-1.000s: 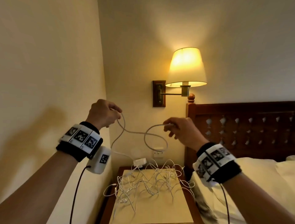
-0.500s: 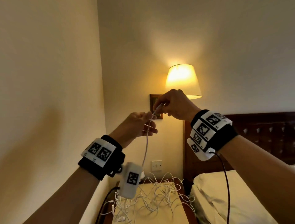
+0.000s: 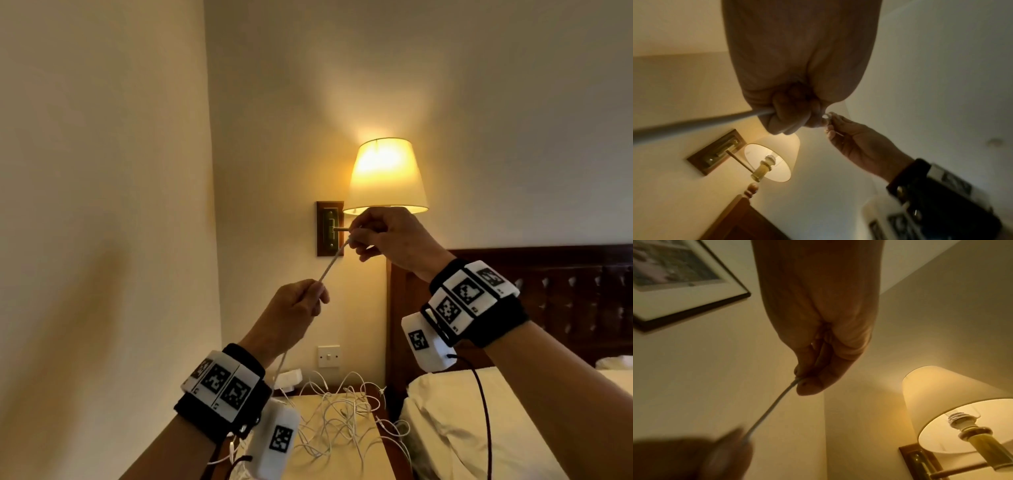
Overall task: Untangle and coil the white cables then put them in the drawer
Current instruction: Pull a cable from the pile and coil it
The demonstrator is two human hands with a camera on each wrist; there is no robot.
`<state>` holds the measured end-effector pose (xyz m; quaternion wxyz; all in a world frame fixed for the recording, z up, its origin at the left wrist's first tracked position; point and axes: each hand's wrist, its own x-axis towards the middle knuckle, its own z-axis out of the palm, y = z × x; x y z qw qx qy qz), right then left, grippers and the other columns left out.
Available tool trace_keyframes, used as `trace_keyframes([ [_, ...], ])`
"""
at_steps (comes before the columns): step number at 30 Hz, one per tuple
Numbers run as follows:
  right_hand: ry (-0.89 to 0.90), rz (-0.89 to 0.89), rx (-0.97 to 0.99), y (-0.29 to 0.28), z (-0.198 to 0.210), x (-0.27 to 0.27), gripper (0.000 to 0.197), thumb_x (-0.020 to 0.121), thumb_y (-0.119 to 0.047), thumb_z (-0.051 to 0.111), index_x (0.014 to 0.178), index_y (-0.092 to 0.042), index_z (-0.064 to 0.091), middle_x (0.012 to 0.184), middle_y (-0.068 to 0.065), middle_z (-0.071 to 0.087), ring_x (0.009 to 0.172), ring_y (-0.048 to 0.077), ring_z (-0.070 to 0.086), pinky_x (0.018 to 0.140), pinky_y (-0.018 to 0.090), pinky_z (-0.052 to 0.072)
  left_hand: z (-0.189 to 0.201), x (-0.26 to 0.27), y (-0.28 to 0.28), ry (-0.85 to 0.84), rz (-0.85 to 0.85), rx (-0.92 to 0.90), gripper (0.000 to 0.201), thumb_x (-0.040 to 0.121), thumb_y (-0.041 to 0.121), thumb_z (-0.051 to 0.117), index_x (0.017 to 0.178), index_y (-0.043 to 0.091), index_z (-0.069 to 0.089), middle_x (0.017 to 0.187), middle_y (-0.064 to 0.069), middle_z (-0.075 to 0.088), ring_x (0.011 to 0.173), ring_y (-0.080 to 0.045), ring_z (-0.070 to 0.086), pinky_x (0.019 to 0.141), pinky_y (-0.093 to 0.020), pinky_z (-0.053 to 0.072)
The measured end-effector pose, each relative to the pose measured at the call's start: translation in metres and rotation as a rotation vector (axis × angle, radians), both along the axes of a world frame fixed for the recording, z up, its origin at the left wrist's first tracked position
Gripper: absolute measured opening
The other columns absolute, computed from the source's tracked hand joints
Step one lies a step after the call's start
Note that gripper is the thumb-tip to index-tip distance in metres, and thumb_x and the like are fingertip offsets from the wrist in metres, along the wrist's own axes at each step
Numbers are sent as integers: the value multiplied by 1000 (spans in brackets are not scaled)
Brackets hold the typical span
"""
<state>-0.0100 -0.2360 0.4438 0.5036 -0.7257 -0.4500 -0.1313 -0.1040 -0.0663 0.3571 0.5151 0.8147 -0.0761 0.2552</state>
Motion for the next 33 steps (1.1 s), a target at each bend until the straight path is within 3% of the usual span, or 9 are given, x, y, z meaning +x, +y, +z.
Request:
trace_keyframes([
  [4,-37,-59,-360,-8,-8,-4,14,87,-11,68,100,-12,63,101,10,68,98,23,65,92,43,54,0,2,12,-233,251,382,30,101,18,44,72,19,52,52,11,42,47,-3,41,49,-13,33],
  [7,-126,-64,-483,6,-19,-21,28,91,-17,64,118,-10,60,110,6,67,105,19,62,96,36,50,14,5,11,-333,302,701,24,100,20,46,77,25,52,56,14,45,47,-5,44,53,-15,31],
  [11,322,143,-279,15,-28,-33,26,104,-20,40,109,-3,59,69,2,51,58,12,51,54,19,45,24,5,11,-436,407,933,23,101,28,44,103,18,65,64,13,47,45,-3,38,49,-15,25],
  [14,472,171,-240,16,-34,-31,32,106,-24,33,96,-7,59,61,-2,38,46,5,33,41,16,29,21,4,17,-414,510,1059,27,102,38,39,102,19,59,68,7,50,50,-7,40,49,-17,23],
  [21,739,413,-65,12,-50,-28,36,106,-28,34,79,-13,52,55,-6,34,44,6,28,39,17,28,12,7,35,-336,305,825,34,95,46,32,82,22,51,66,11,49,54,-5,45,53,-18,31],
  [25,873,570,144,-15,-53,-18,31,104,-23,34,84,-10,53,60,-3,33,50,9,35,49,20,40,-8,5,63,-302,271,587,31,102,27,39,72,27,48,64,9,50,55,-6,45,57,-17,34],
  [28,883,602,-18,-20,-58,-16,23,99,-16,40,99,-5,60,69,2,47,58,11,49,60,26,51,-21,5,66,-313,289,554,31,101,17,42,72,21,48,58,9,45,54,-5,45,54,-15,32],
  [31,897,595,-27,-12,-62,-18,29,100,-16,37,110,-3,61,66,0,40,52,9,38,51,21,39,-19,11,67,-328,373,542,30,101,20,42,71,24,46,55,9,42,51,-6,41,52,-20,31],
  [33,904,567,35,-10,-62,-20,32,104,-21,32,100,-6,60,61,-4,32,49,8,31,45,19,31,-17,13,71,-335,403,553,31,100,23,42,70,26,45,54,10,41,50,-6,40,52,-21,31],
])
